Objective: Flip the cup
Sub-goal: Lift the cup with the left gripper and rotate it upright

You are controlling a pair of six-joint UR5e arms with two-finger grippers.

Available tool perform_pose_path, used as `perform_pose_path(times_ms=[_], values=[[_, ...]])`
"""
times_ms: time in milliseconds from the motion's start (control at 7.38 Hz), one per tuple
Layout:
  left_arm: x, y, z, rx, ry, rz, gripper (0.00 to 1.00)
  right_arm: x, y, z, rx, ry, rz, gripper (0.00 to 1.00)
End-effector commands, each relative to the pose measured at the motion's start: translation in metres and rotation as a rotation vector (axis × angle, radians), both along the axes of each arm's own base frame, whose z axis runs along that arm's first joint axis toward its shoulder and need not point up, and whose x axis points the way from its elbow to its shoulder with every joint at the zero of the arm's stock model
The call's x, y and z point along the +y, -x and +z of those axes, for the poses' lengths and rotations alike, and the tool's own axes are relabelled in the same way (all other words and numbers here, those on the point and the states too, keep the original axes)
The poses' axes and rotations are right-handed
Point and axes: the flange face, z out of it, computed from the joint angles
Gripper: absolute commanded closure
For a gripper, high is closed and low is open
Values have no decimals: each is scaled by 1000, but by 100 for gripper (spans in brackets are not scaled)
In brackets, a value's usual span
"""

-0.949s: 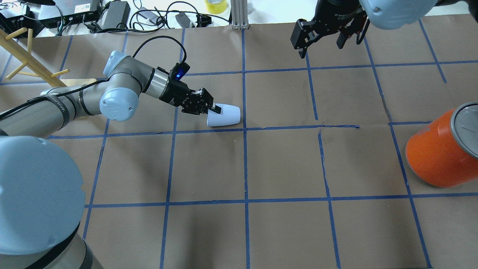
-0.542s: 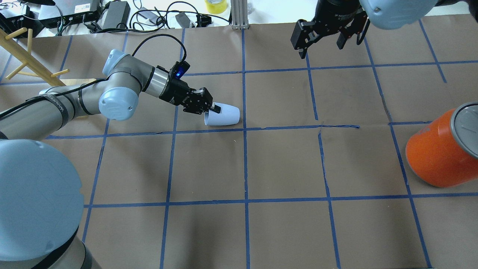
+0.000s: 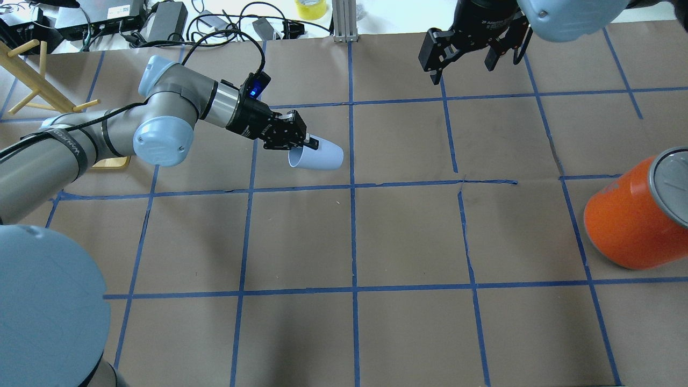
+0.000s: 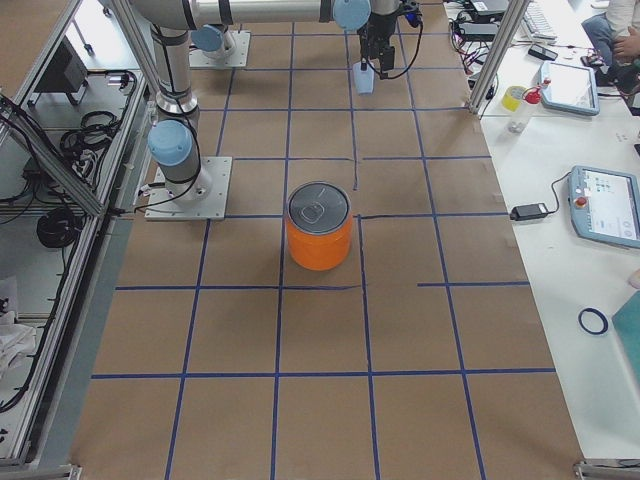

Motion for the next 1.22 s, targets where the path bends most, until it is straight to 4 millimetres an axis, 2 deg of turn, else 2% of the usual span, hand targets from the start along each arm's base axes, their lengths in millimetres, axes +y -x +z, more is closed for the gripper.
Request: perform_pose_path(times_ms=[0, 136, 271, 407, 542, 678, 949, 1085], values=[[-9, -10, 58, -145, 12, 86, 100, 0, 0, 1, 0, 4, 0, 0], [-17, -19, 91, -262, 74, 97, 100, 0, 0, 1, 0, 4, 0, 0], [-19, -28, 108, -421, 101, 95, 100, 1, 0, 1, 1, 0, 0, 0], [-19, -27, 123, -557, 134, 81, 100, 1, 0, 1, 1, -1, 2, 0], [-26, -40, 139, -701, 180, 85, 100, 1, 0, 1, 2, 0, 2, 0], [-38, -50, 142, -785, 218, 49, 100, 1, 0, 1, 2, 0, 2, 0], [-42, -64, 97, -859, 165, -54, 100, 1, 1, 1, 11, 0, 1, 0], [-49, -75, 83, -901, 149, -59, 100, 1, 1, 1, 14, 1, 1, 0]])
